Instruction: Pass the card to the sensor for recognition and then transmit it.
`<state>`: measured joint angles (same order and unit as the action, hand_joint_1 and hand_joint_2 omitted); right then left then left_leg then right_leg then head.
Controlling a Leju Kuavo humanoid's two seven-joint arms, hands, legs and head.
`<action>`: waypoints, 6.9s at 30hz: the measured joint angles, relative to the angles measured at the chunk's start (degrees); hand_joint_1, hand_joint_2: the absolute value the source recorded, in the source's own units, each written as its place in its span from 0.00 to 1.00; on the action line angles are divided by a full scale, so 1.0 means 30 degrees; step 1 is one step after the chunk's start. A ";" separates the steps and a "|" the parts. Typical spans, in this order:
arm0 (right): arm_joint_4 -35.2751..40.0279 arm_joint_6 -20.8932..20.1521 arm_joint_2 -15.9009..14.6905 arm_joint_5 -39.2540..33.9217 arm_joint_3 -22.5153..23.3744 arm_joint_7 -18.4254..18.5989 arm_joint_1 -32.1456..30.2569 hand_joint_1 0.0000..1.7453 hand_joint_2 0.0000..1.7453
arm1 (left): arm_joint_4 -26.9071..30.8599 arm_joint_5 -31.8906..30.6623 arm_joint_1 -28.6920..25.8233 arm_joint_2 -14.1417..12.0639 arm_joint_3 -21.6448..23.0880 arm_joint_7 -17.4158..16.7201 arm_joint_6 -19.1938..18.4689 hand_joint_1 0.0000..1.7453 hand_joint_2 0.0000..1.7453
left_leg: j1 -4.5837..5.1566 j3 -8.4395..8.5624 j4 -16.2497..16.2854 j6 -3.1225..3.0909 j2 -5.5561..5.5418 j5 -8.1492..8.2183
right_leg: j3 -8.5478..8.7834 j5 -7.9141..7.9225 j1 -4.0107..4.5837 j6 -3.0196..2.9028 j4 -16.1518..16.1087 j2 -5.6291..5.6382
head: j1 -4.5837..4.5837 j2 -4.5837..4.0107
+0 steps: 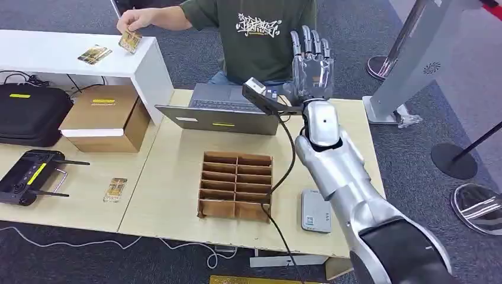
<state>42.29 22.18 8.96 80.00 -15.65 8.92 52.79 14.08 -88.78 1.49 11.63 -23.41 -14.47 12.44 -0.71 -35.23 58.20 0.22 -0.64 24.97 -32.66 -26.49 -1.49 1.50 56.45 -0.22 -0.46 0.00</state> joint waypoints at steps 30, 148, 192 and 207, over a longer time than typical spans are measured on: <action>0.4518 0.0889 -0.0663 0.0247 0.0328 -0.0437 -0.3289 0.00 1.00 | 0.0000 0.0051 -0.0002 0.0000 0.0007 -0.0160 0.0029 0.00 0.00 | 0.0000 -0.0002 0.0003 0.0000 0.0004 0.0002 | -0.0010 0.0000 0.0000 0.0000 -0.0004 0.0006 | 0.0000 0.0000; 1.8338 0.0641 -0.0306 -0.0874 0.0517 0.0671 -2.2339 0.00 1.00 | 0.0597 0.0000 -0.0464 0.0831 -0.4830 -0.0168 -0.0998 0.00 0.00 | 0.0001 -0.0005 -0.0001 -0.0024 0.0003 0.0053 | 0.0002 -0.0056 -0.0001 0.0010 -0.0013 -0.0001 | 0.0000 0.0000; 1.4301 0.0270 -0.1945 0.1873 -0.5283 0.0939 -1.8760 0.00 1.00 | 0.0714 0.0000 -0.0445 0.0838 -0.5136 0.0248 -0.1319 0.00 0.00 | 0.0001 0.0001 -0.0001 -0.0019 0.0004 0.0063 | 0.0010 -0.0064 -0.0001 0.0019 -0.0011 0.0001 | -0.0007 0.0000; 1.2881 0.0262 -0.1144 0.1727 -0.5778 -0.0284 -1.6903 0.00 1.00 | 0.0707 0.0000 -0.0409 0.0838 -0.5100 0.0299 -0.1108 0.00 0.00 | 0.0000 0.0002 -0.0001 -0.0018 0.0004 0.0058 | 0.0011 -0.0062 -0.0001 0.0018 -0.0009 0.0001 | -0.0007 0.0000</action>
<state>80.94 22.97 5.53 85.18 -32.98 8.07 2.08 16.20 -88.78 0.26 14.14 -38.71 -13.57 9.11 -0.71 -35.22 58.19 0.17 -0.62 25.14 -32.62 -26.68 -1.49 1.55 56.42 -0.22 -0.48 0.00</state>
